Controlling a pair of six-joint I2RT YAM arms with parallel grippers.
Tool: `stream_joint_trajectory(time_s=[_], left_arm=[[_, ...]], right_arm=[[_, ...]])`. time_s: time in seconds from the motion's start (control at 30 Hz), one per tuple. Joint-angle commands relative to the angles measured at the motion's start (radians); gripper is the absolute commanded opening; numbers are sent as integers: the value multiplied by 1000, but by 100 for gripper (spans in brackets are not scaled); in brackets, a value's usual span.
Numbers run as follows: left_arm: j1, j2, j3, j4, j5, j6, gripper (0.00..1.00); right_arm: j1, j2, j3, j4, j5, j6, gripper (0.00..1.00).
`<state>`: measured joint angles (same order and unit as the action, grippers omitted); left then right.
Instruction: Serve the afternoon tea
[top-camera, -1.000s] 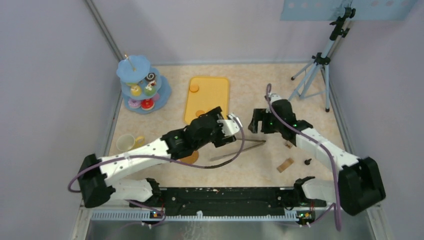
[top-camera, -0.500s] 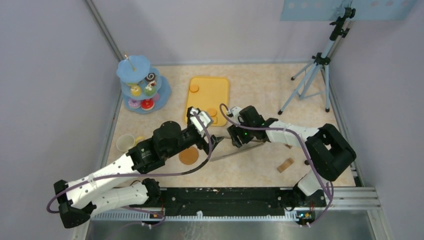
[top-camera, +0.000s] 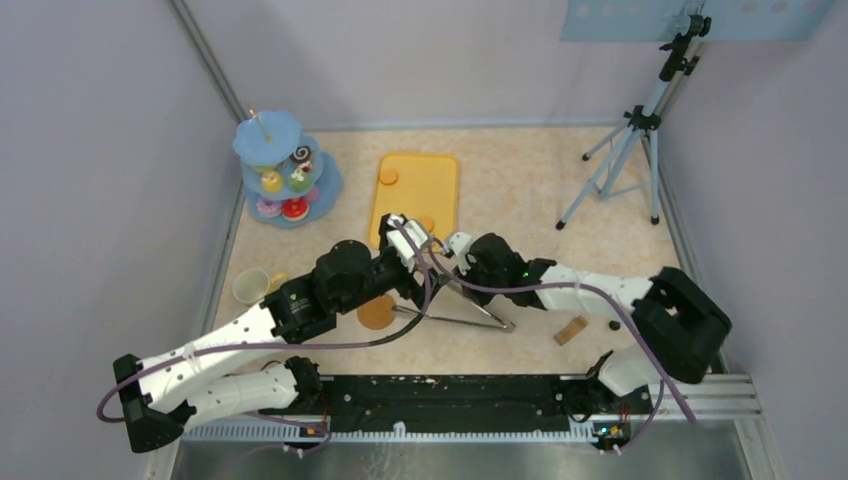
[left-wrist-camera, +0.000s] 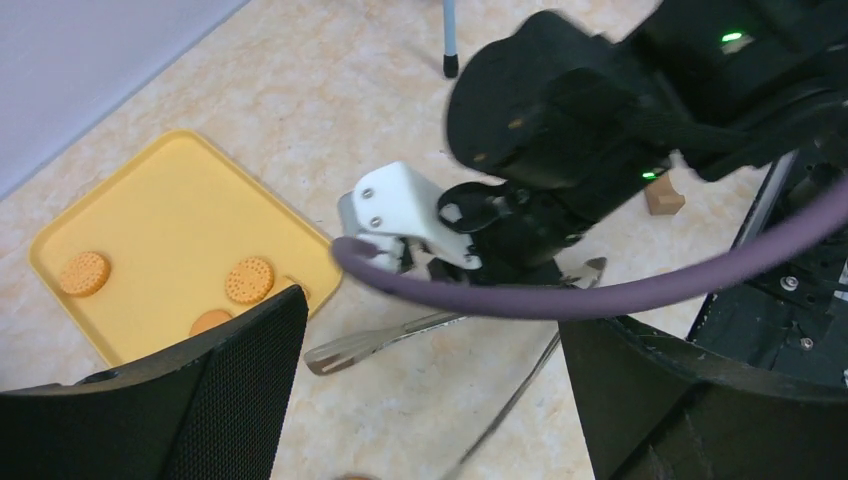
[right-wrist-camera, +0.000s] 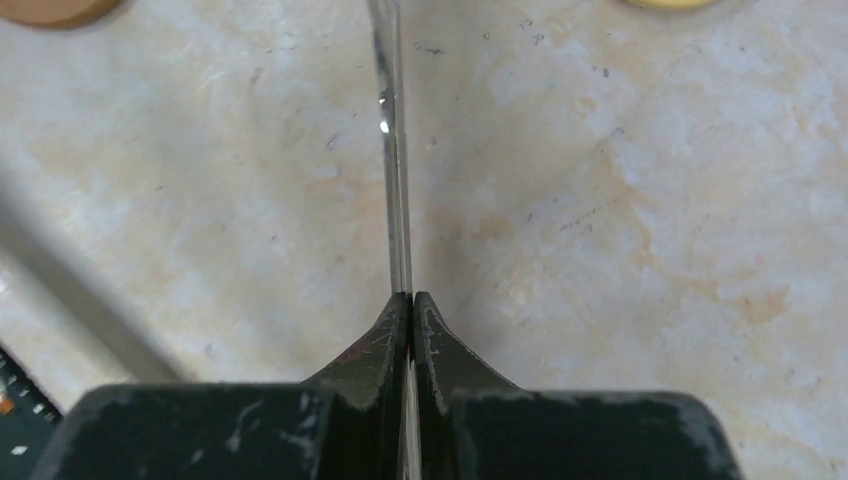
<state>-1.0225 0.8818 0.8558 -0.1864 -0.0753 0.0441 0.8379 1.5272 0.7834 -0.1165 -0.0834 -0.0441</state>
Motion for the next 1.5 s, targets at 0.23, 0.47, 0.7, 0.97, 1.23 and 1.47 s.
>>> stream_joint_trajectory(time_s=[0.23,0.47,0.7,0.97,1.23,1.47], left_arm=[[2,156,206,-30,-159,-183,99],[2,364,313,-104,-180,-326,99],[2,420,124,84,-211,-468,99],[1,598,116,205,-133,-536,99],[-107,786,201,282,-267,-485,99],[-216,987,299,343,-475,-393,99]], right_arm=[[-38,-421,-71,-22,701,735,0],[-98,-239,19,-358,899,1213,0],[-126,-119,15,-340,858,1257,4],[-135,-372,-67,-226,781,983,70],[-229,-901,-102,-277,818,619,73],[-231,-1148,-95,-295,785,506,83]])
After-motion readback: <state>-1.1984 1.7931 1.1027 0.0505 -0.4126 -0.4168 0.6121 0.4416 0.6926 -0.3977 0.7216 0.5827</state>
